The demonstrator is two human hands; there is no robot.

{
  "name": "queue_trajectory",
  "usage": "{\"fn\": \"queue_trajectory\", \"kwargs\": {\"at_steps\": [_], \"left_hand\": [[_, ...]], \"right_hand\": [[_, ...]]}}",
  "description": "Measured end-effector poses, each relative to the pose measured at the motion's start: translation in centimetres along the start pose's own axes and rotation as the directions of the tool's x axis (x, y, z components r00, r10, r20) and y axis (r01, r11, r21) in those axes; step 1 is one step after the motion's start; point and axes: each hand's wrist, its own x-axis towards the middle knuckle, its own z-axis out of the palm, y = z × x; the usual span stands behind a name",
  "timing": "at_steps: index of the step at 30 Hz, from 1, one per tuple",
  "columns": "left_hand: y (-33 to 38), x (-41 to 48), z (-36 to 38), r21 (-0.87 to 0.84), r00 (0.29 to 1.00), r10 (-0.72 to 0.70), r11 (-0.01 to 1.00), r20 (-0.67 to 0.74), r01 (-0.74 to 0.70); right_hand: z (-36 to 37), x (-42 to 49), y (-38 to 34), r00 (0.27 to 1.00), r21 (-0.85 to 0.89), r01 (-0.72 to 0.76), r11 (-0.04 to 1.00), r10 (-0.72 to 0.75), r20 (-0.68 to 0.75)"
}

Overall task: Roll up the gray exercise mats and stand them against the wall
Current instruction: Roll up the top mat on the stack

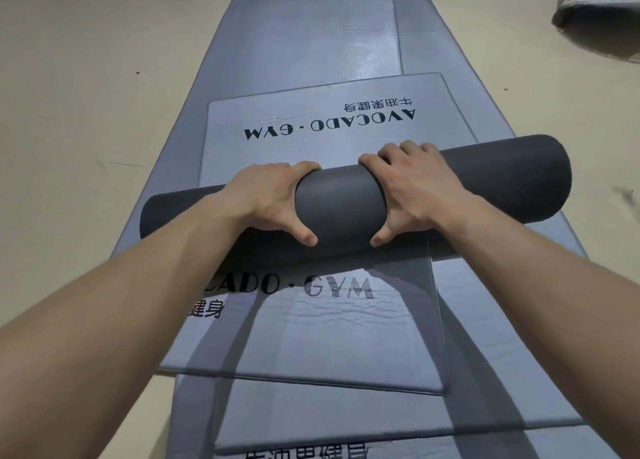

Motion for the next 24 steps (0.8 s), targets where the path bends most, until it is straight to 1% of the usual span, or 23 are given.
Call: {"fn": "queue_trajectory", "kwargs": {"at_steps": [4, 6, 7, 8, 9, 10, 11, 12, 13, 14, 15, 17, 18, 21, 24], "left_hand": [[-0.8, -1.6, 1.1, -0.126, 0.978, 0.009, 0.992, 0.208, 0.018], [-1.0, -2.4, 1.5, -0.182, 0.971, 0.015, 0.983, 0.240, 0.030], [-0.9, -2.8, 1.5, -0.174, 0.977, 0.022, 0.985, 0.212, 0.015], [-0.8, -3.3, 1.6, -0.112, 0.989, 0.041, 0.993, 0.145, -0.025], [-0.5, -3.8, 1.9, -0.003, 0.996, 0.078, 0.997, 0.043, -0.078], [0.0, -4.7, 2.6, 0.122, 0.987, 0.142, 0.984, -0.080, -0.132], [0.7, -5.8, 3.7, 0.221, 0.960, 0.210, 0.961, -0.184, -0.168], [1.4, -7.0, 4.8, 0.279, 0.943, 0.240, 0.945, -0.232, -0.171], [2.1, -8.1, 5.8, 0.304, 0.947, 0.226, 0.941, -0.228, -0.151], [2.4, -8.5, 6.4, 0.311, 0.962, 0.195, 0.942, -0.191, -0.129], [2.5, -8.3, 6.5, 0.310, 0.974, 0.166, 0.944, -0.152, -0.113], [2.2, -6.7, 5.3, 0.275, 0.986, 0.134, 0.956, -0.097, -0.103], [2.0, -5.9, 4.3, 0.251, 0.990, 0.126, 0.962, -0.068, -0.105], [2.0, -4.6, 3.4, 0.258, 0.995, 0.083, 0.964, -0.052, -0.067], [2.7, -4.8, 4.8, 0.326, 0.993, 0.019, 0.945, -0.112, 0.019]], "right_hand": [[-0.2, -0.8, -0.9, 0.983, 0.103, 0.072, 0.992, -0.089, 0.161], [0.1, -1.5, -1.2, 0.977, 0.171, 0.060, 0.983, -0.093, 0.191], [0.3, -1.7, -1.2, 0.979, 0.197, 0.051, 0.979, -0.087, 0.182], [0.6, -2.0, -1.2, 0.985, 0.216, 0.053, 0.975, -0.086, 0.149], [1.0, -2.3, -1.0, 0.992, 0.236, 0.073, 0.969, -0.095, 0.083], [1.5, -2.8, -1.0, 0.994, 0.253, 0.106, 0.962, -0.108, -0.005], [2.2, -3.5, -0.9, 0.989, 0.260, 0.129, 0.957, -0.106, -0.100], [2.9, -4.4, -1.1, 0.978, 0.255, 0.130, 0.958, -0.081, -0.193], [3.5, -5.5, -1.3, 0.965, 0.237, 0.105, 0.966, -0.041, -0.261], [4.0, -6.7, -1.8, 0.960, 0.207, 0.077, 0.975, -0.016, -0.280], [4.4, -7.8, -2.2, 0.970, 0.154, 0.051, 0.987, -0.012, -0.241], [4.6, -8.6, -2.9, 0.999, 0.053, 0.012, 0.999, -0.009, -0.052], [4.6, -8.4, -2.9, 1.000, 0.034, -0.008, 0.999, 0.008, 0.007], [4.1, -6.0, -2.3, 0.998, 0.044, -0.051, 0.998, 0.050, 0.026], [2.7, -3.3, -0.8, 1.000, 0.054, -0.009, 0.998, 0.007, 0.023]]}}
